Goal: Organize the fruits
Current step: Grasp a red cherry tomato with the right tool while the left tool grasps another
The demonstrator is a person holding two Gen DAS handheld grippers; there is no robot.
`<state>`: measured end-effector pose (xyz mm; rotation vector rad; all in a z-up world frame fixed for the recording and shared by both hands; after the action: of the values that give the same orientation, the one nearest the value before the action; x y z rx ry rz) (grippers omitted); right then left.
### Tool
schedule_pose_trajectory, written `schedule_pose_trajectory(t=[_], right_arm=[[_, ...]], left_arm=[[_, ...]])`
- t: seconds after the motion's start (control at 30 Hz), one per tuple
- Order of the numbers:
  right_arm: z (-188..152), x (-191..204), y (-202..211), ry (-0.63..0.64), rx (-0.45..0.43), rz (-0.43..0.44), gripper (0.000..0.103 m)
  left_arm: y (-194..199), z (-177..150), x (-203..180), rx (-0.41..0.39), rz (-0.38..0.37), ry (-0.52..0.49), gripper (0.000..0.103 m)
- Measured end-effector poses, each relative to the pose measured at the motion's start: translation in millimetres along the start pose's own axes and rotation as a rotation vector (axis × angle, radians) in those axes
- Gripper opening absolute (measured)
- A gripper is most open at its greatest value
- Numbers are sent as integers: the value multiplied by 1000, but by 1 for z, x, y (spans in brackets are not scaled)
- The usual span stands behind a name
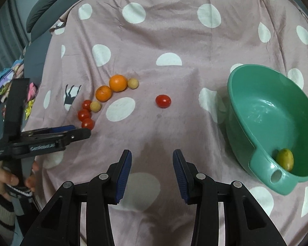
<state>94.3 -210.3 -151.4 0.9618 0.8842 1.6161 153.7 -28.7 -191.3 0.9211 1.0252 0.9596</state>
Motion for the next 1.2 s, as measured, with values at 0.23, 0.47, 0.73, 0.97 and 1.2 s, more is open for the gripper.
schedule_pose_trajectory(t=[0.23, 0.47, 0.73, 0.97, 1.2], right_arm=[[15, -7, -11, -12, 1, 9, 42], [31, -7, -25, -10, 18, 18, 42], [62, -8, -52, -41, 63, 26, 42], [94, -11, -75, -25, 83, -74, 42], [103, -12, -97, -24, 162, -66, 42]], left_arm=[[-14, 12, 4, 20, 24, 7, 40], [-14, 20, 9, -1, 60, 8, 27], [-1, 12, 22, -38, -17, 46, 27], [13, 18, 21, -68, -53, 32, 27], [4, 27, 17, -56, -70, 35, 27]])
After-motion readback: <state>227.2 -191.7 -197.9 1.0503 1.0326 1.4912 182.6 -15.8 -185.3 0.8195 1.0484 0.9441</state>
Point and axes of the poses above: each gripper's, at about its wrist camera, not at the fingertips, and y roughly against the way its jaws point, x to its left, z to its top, the point moved 8 cm from there along -y, roughly the way its jaws point, and after that the axes turned 15 degrees about x, right-handed, at the moved point
